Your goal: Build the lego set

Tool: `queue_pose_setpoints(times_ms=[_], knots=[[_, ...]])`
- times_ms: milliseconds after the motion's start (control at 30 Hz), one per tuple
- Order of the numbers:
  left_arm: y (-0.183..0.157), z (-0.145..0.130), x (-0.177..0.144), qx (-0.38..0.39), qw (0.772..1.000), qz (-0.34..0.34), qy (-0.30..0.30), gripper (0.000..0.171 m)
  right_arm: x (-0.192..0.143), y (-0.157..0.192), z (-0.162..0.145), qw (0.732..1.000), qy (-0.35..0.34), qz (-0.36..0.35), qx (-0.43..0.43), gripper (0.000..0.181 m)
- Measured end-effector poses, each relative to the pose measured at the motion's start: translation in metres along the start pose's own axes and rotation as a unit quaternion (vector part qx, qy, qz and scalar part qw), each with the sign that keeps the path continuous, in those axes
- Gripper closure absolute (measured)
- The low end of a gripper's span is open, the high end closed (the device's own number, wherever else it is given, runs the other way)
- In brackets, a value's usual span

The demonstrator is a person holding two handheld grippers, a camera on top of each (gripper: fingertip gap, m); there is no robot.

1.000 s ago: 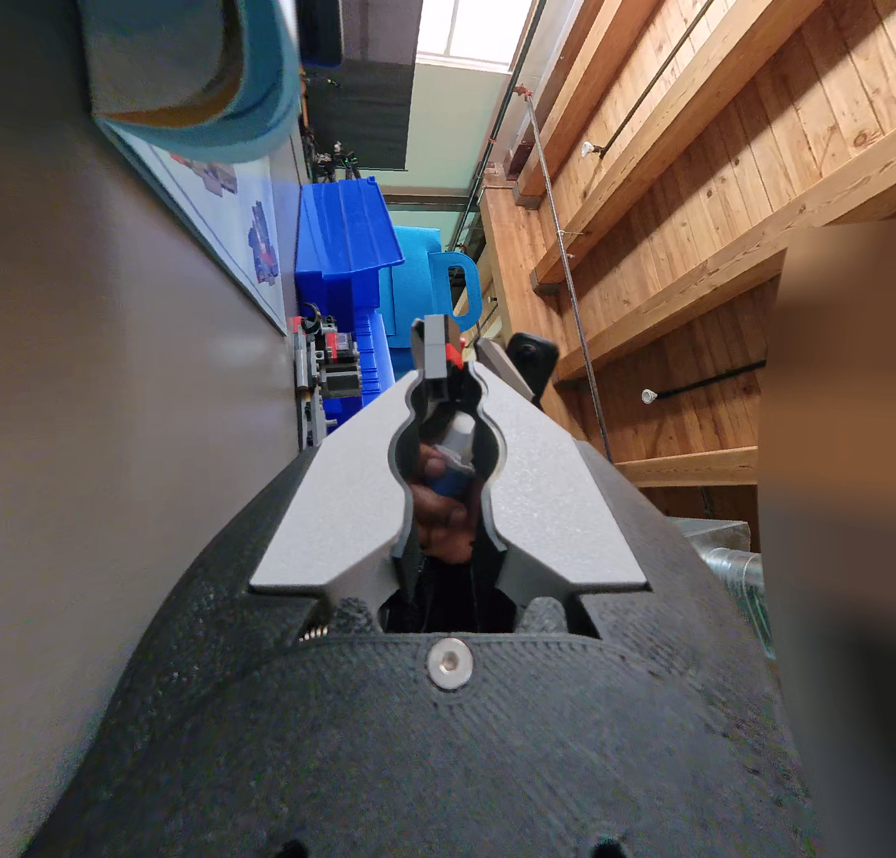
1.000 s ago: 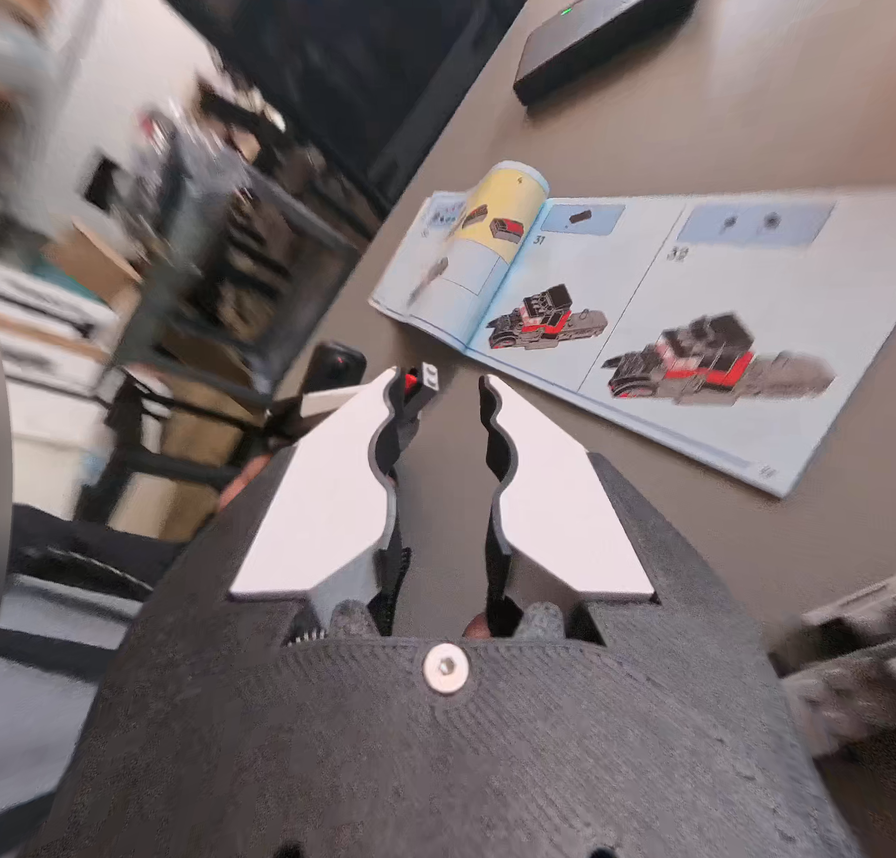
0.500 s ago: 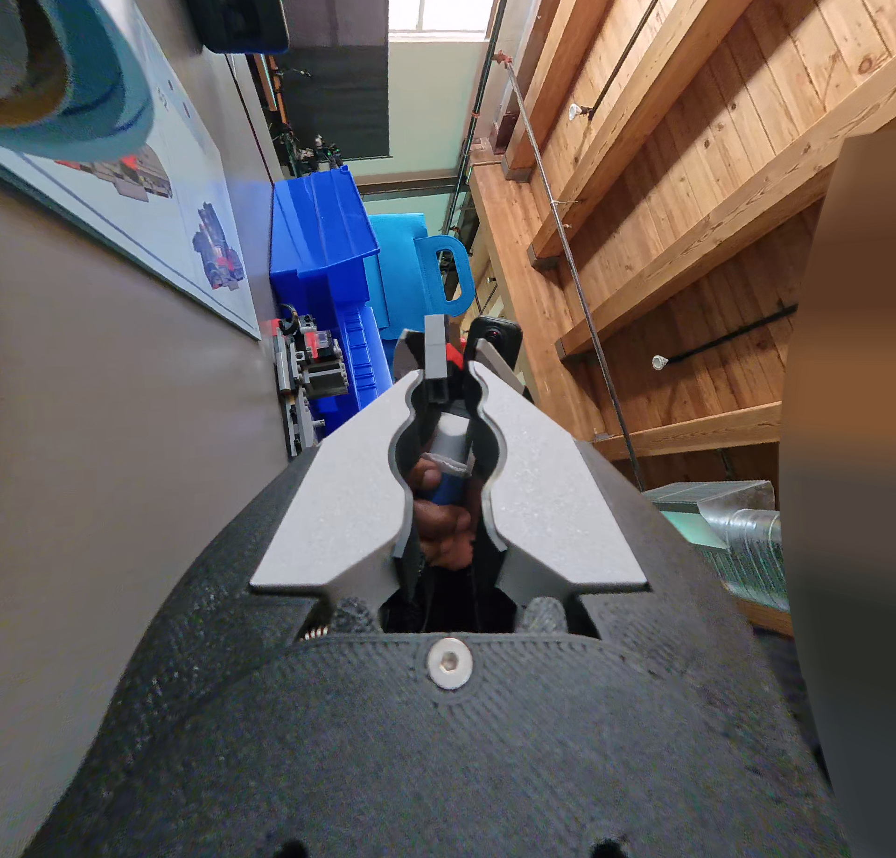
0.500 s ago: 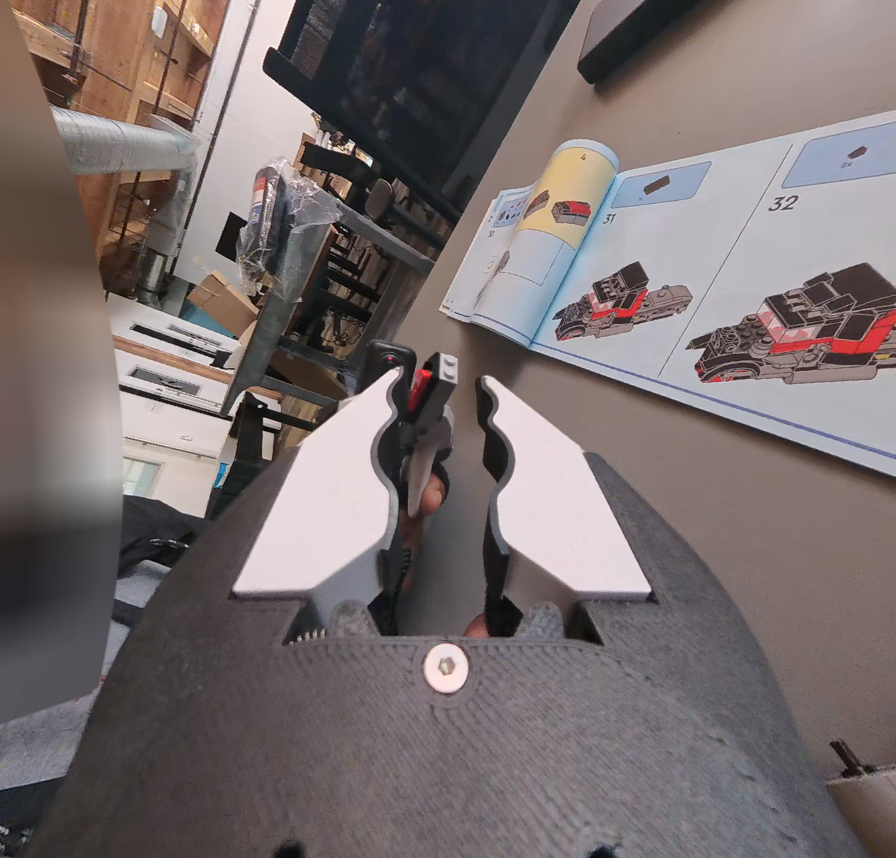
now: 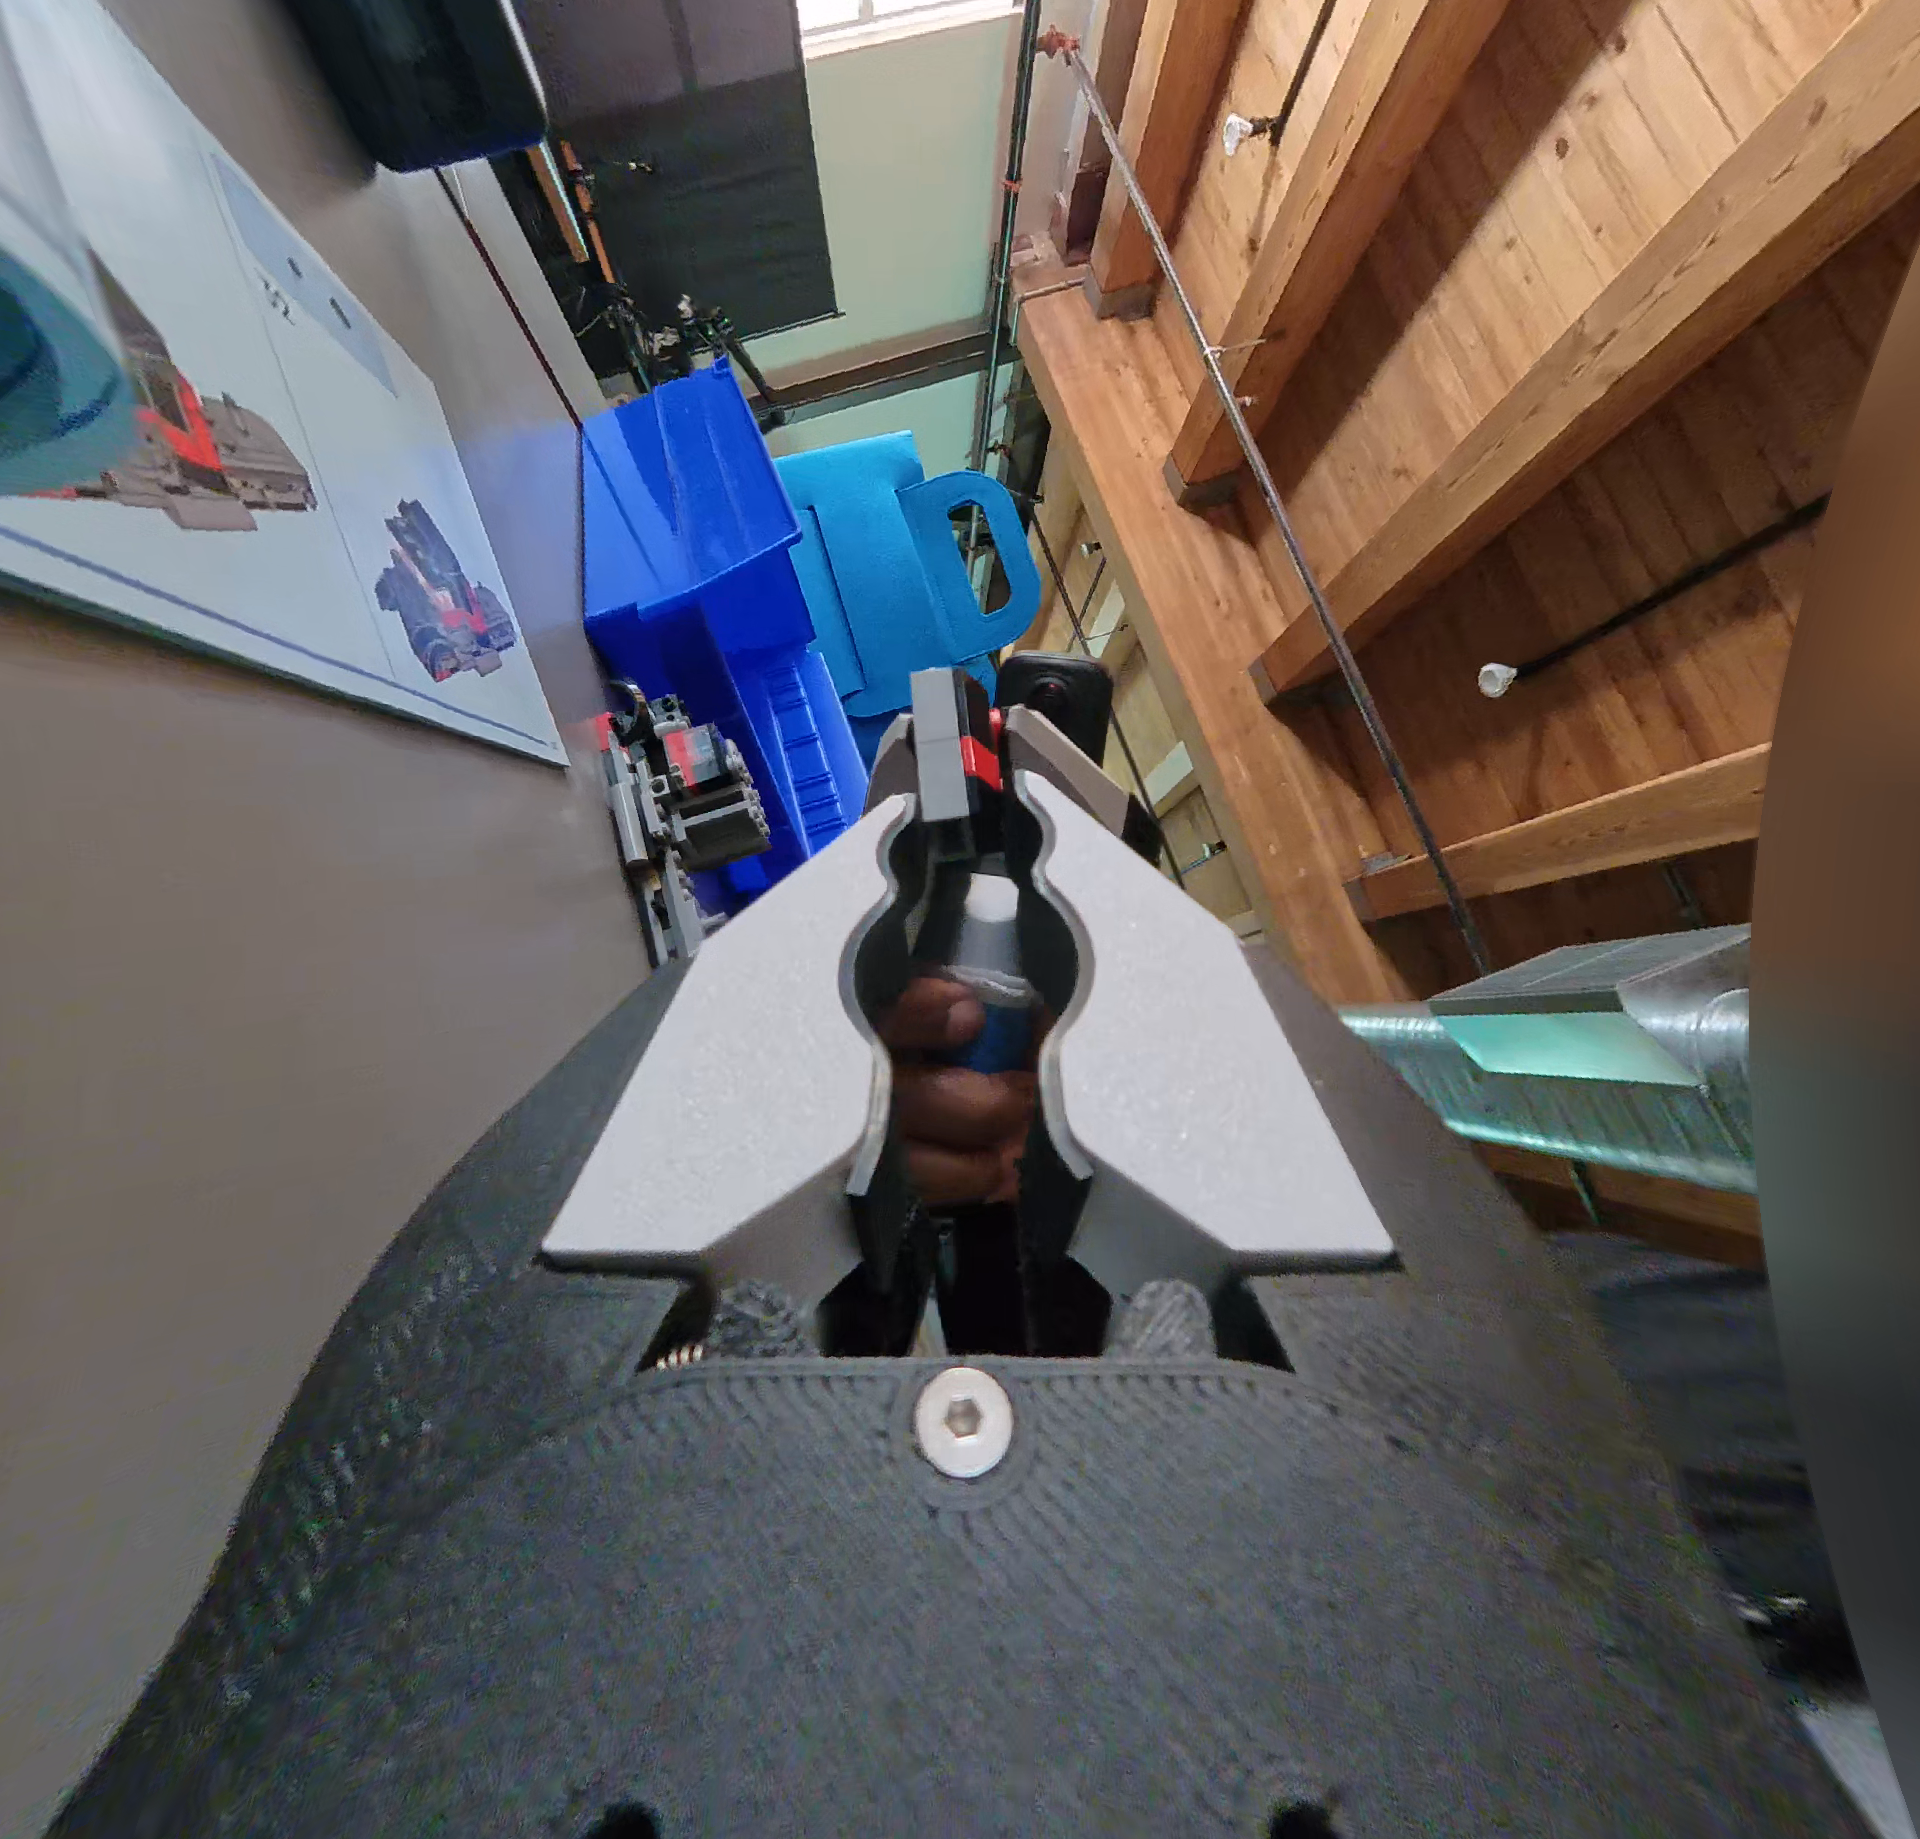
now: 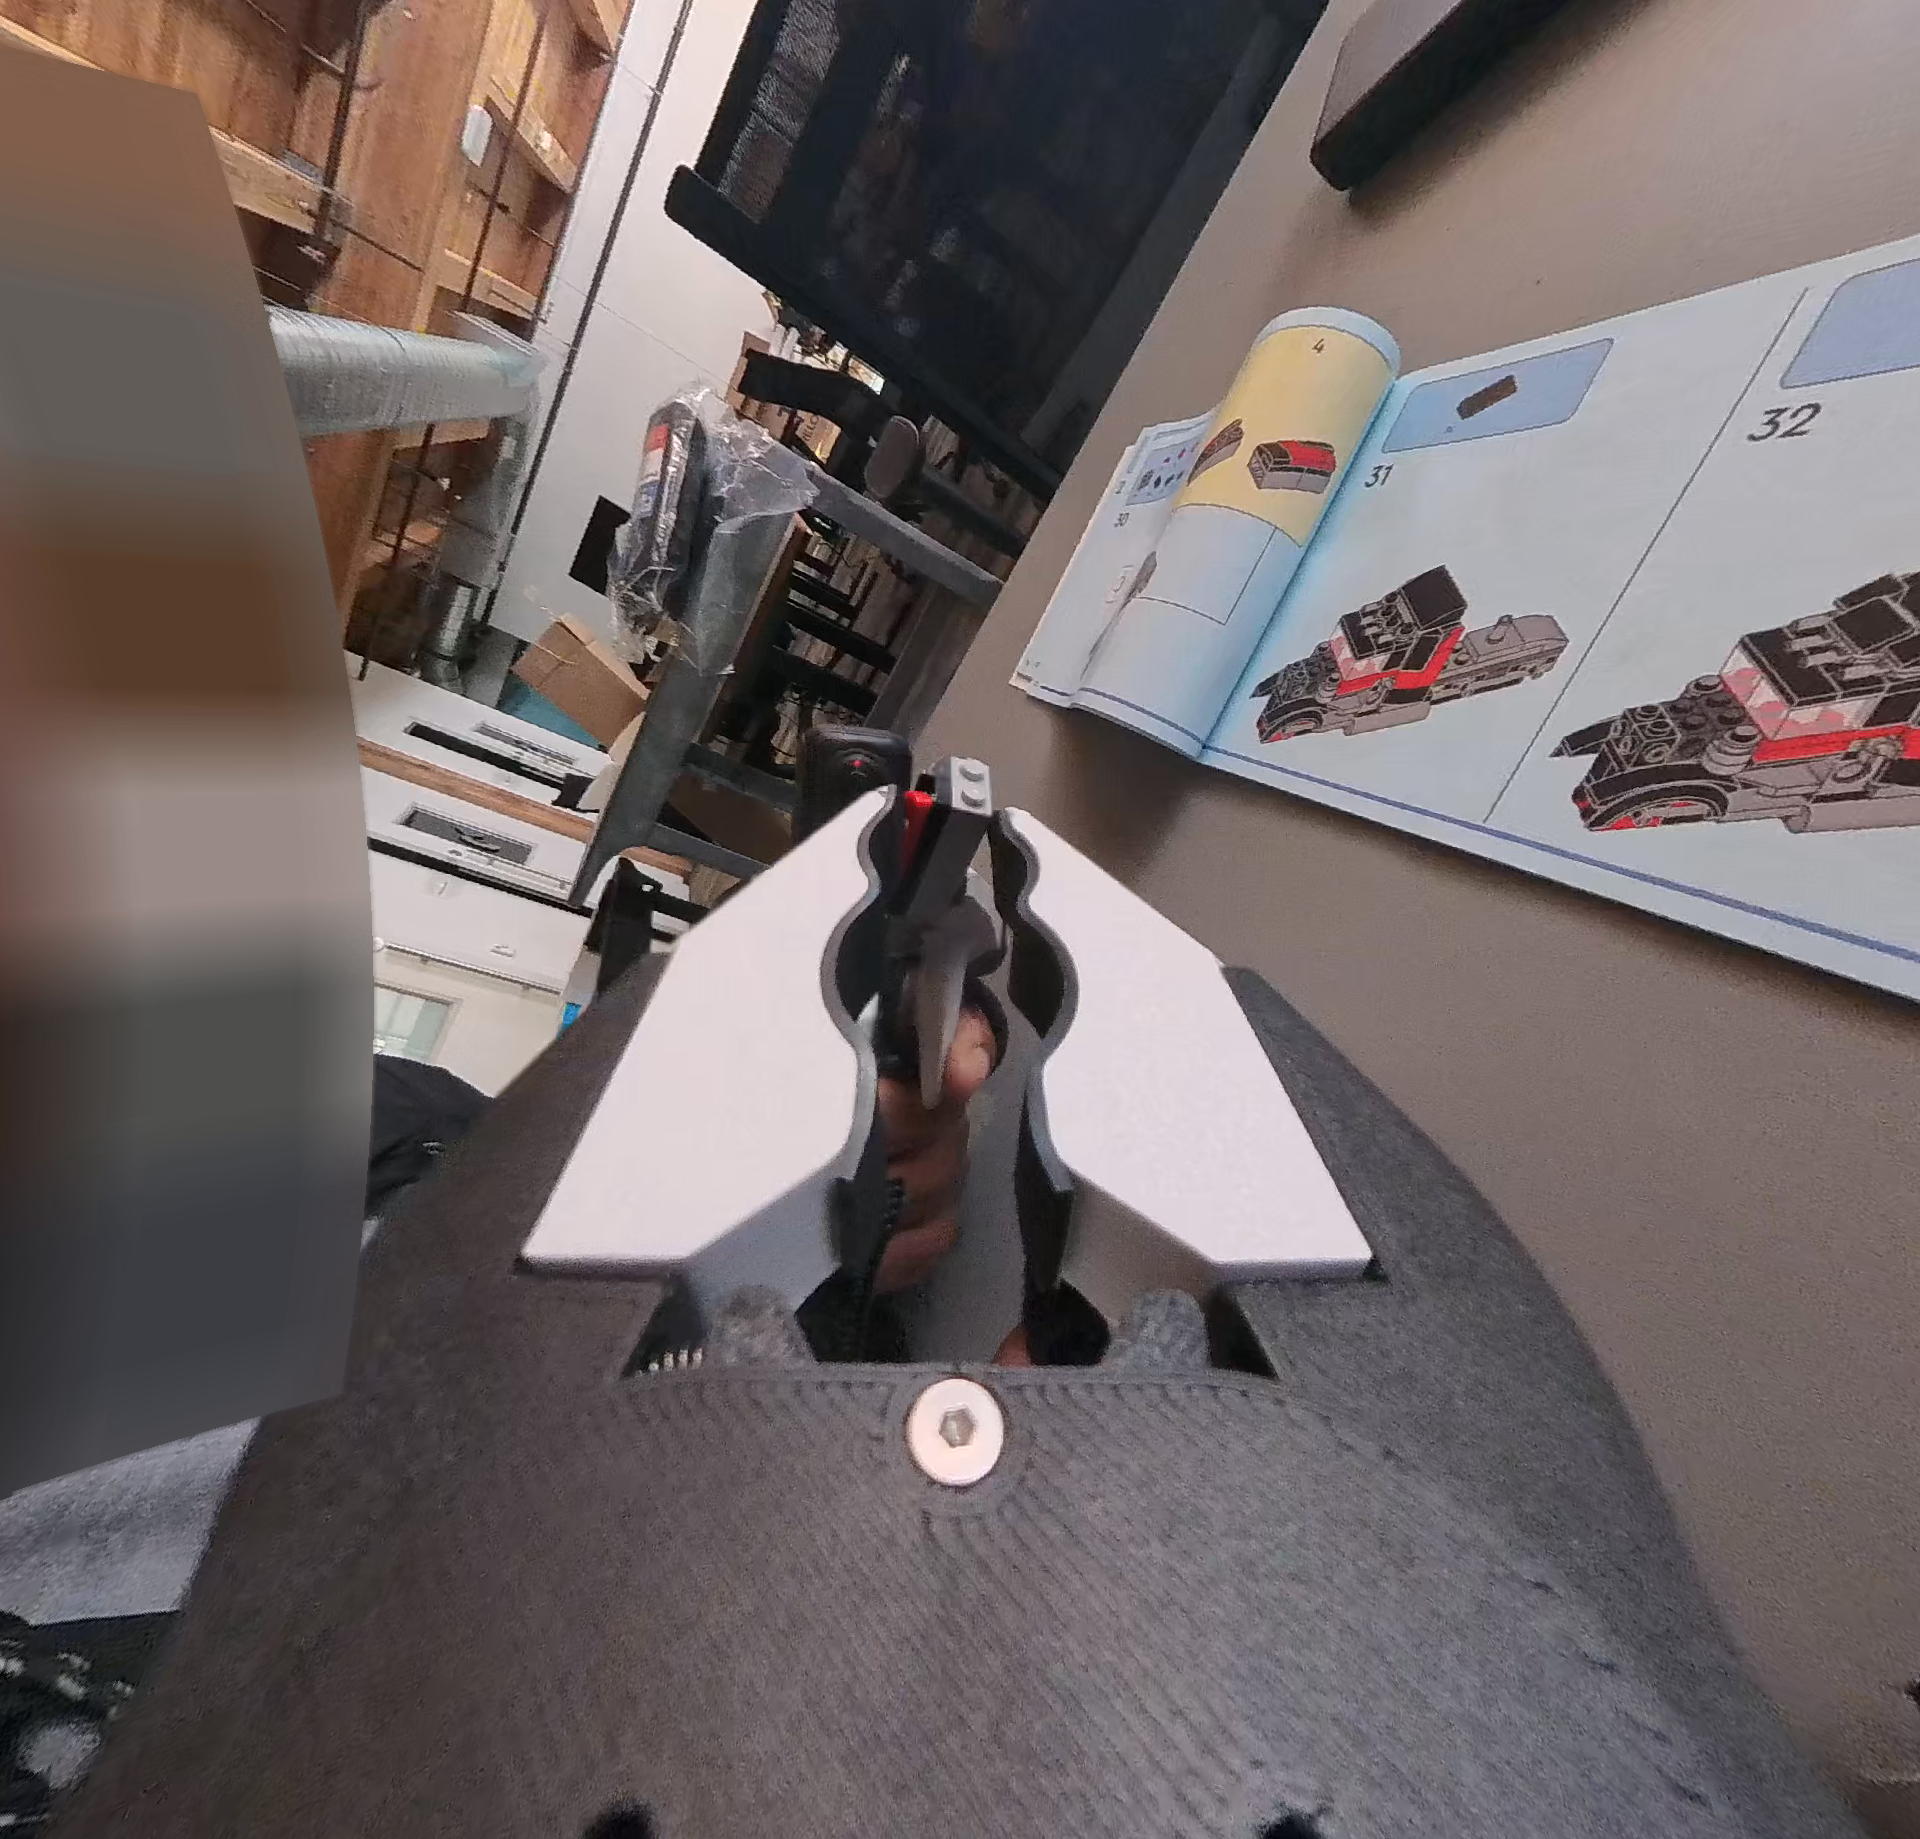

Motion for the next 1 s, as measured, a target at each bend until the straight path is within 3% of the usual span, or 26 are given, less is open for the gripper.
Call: queue_pose_setpoints(times_ms=[333, 1000], knots=[[-0.0039, 0.0007, 0.0016, 0.063, 0.998, 0.007, 0.017, 0.156, -0.0036, 0.0029, -0.0023, 1.000, -0.017, 0.003, 0.006, 0.166], [-0.0013, -0.0020, 0.0038, 0.050, 0.999, -0.002, 0.018, 0.156, -0.0066, 0.0030, -0.0060, 0.999, -0.036, -0.014, -0.015, 0.166]])
Point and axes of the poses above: each gripper's, where its closed fingertips meet, x out along the fingers, z out of its top, y = z × x across the jaws, the point moved 8 cm from there along -x, back along the fingers, and after that the axes turned 10 degrees about x, right-handed, at the moved point
